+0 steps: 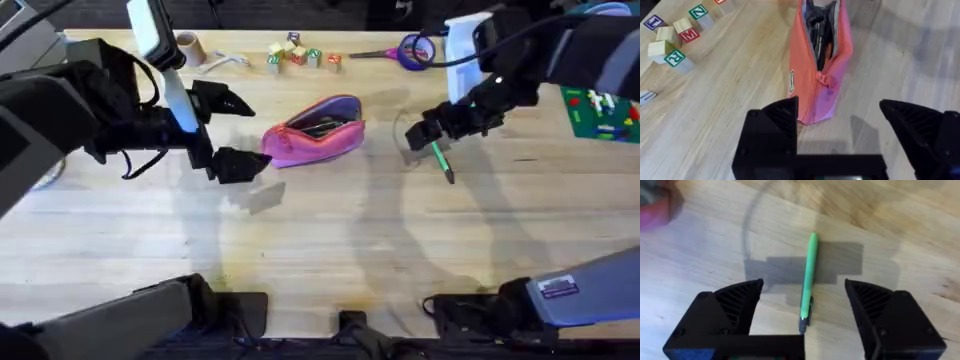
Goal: Unzip the bag, pick up the pens from the table one at a time and place them inside, then zip the bag closed.
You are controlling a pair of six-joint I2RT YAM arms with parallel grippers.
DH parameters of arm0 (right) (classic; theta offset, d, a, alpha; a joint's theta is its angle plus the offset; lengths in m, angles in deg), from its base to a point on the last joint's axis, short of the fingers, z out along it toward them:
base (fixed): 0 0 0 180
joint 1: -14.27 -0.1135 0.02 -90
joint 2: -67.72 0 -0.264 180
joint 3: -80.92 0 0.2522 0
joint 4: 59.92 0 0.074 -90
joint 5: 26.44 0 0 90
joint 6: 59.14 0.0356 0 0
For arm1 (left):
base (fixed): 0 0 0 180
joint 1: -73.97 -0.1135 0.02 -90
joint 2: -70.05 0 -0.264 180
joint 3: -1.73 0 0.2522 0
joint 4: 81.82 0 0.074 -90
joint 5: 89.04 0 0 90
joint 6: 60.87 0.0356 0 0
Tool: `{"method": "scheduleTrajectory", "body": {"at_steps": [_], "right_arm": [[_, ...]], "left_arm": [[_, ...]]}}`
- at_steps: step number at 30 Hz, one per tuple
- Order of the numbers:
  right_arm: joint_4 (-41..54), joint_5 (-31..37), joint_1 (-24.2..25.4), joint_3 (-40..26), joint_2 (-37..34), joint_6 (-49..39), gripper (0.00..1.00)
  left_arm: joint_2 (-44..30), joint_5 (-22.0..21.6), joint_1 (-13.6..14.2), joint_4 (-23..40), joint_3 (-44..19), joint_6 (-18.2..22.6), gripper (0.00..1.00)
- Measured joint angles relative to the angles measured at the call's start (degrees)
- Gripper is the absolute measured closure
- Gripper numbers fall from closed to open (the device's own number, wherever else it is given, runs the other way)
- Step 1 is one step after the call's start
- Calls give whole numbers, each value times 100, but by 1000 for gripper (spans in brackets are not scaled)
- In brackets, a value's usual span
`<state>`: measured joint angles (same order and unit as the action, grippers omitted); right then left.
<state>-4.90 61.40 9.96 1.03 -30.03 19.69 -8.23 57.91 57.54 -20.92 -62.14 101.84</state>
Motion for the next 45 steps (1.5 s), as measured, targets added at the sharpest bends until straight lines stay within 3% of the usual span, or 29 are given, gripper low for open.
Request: {"method": "scheduleTrajectory", "body": {"at_steps": [14, 17, 19, 21, 22, 24, 37, 42, 45], "right_arm": [[15, 63, -7, -20, -350, 226, 5], [12, 88, -4, -20, -351, 234, 58], [-12, 175, -4, -20, -359, 243, 191], [-36, 255, 31, -24, -374, 239, 396], [-31, 259, 48, -24, -374, 243, 835], [-31, 247, 48, -42, -374, 265, 961], [118, 166, 20, -72, -244, 266, 970], [240, 128, -78, -362, 273, 259, 970], [270, 122, -298, -586, 925, 43, 970]], "left_arm": [[0, 1, -2, 2, 0, 0, 7], [0, 0, 0, 1, 0, 0, 7], [0, 0, -2, 2, 0, 0, 7], [0, 0, -2, 2, 0, 0, 7], [0, 0, -2, 2, 0, 0, 7], [0, 0, -1, 2, 0, 0, 7], [0, 0, -2, 2, 0, 0, 8], [0, 0, -2, 2, 0, 0, 7], [0, 0, -2, 2, 0, 0, 7]]}}
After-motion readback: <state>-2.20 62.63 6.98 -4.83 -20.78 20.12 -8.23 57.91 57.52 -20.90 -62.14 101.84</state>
